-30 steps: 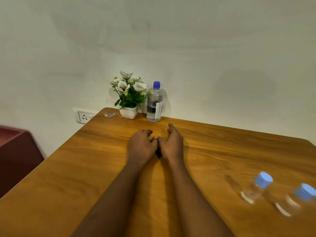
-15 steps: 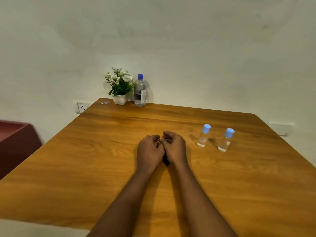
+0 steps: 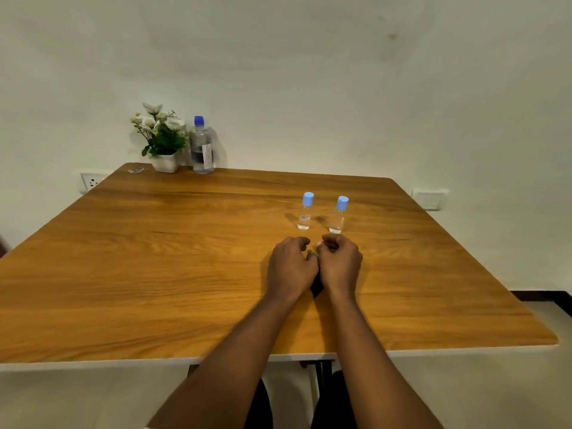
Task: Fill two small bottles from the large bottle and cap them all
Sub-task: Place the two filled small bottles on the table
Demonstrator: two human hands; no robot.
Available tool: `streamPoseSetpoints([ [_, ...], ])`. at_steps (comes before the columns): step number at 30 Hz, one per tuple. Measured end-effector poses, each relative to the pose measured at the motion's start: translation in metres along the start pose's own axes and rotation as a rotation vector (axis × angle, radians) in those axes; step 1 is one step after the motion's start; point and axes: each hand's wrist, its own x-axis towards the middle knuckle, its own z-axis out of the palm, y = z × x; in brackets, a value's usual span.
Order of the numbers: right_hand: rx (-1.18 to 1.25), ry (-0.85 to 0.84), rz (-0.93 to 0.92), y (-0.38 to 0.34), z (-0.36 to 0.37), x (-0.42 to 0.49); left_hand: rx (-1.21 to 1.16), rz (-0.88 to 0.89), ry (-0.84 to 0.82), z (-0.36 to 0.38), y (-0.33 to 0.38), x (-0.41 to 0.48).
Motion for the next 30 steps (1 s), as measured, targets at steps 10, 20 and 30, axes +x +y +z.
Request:
streamPoseSetpoints([
  [10, -0.172, 0.027, 0.068, 0.016, -0.002, 0.067, -0.006, 0.001, -0.049, 0.033, 0.017, 0.031],
  [20, -0.156, -0.045, 0.015, 0.022, 0.003, 0.084, -0.008, 0.024, -0.018, 0.054, 0.018, 0.049],
  [30, -0.184, 0.138, 0.041, 0.052, -0.037, 0.136, 0.104, 0.081, -0.164, 0.120, 0.052, 0.088],
])
